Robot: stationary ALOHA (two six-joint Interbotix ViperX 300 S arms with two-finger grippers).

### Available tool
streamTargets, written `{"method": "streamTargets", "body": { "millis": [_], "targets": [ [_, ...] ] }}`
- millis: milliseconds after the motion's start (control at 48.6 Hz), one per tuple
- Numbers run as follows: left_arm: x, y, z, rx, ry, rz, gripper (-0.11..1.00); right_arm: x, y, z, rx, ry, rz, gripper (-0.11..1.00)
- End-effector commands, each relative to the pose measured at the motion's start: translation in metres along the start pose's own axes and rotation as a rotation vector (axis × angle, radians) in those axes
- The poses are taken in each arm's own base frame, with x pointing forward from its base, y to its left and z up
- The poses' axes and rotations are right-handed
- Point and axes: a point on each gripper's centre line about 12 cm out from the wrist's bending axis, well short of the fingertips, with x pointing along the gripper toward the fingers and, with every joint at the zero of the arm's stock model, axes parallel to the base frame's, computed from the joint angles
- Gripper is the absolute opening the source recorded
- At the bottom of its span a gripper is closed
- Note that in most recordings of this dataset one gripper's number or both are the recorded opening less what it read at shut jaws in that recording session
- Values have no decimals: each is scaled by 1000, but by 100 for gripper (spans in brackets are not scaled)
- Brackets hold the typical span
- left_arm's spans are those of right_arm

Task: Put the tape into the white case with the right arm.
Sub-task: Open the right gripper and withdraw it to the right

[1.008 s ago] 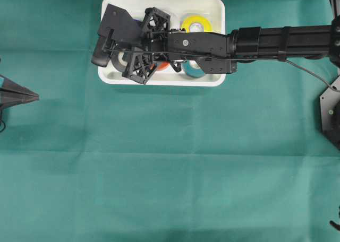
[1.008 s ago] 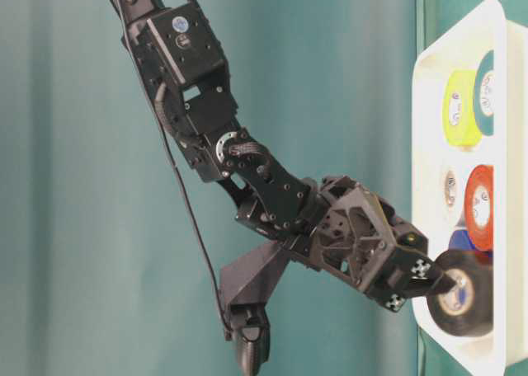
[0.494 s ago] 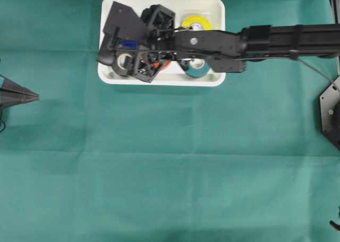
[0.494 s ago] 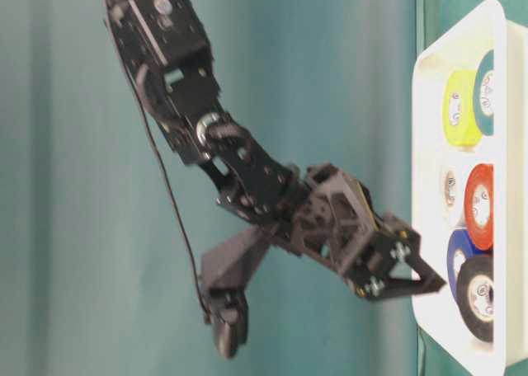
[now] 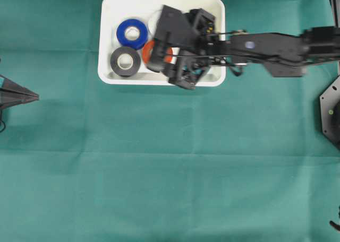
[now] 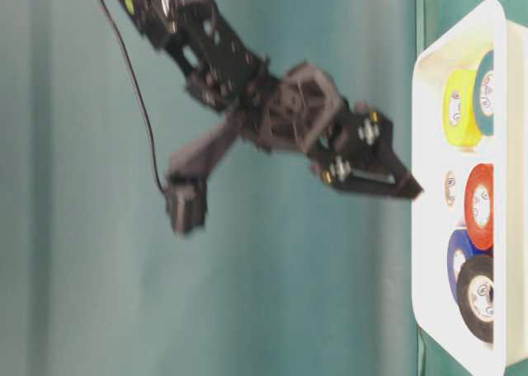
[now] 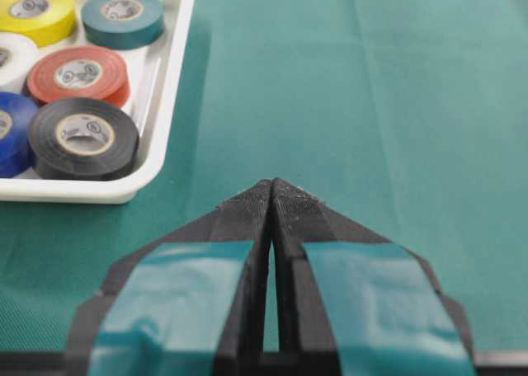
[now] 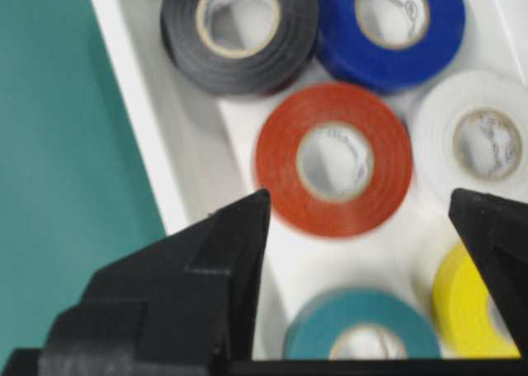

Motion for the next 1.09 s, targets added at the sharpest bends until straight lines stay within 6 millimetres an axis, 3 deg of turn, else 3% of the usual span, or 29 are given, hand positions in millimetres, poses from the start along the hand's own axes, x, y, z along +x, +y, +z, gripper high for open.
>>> {"method": "streamTargets", "body": {
  "millis": [0, 432, 782, 1070],
  "targets": [
    [1, 0, 4, 2, -6, 0, 0, -23, 0, 3, 1, -64, 32, 68],
    [1, 0, 4, 2, -6, 0, 0, -68, -2, -54, -10, -215, 198, 68],
    [1, 0, 5, 2, -8, 0, 0, -89, -6, -98, -11, -271, 279, 67],
    [1, 0, 5, 2, -8, 0, 0, -106, 5, -126, -58, -321, 376, 67]
  ]
}}
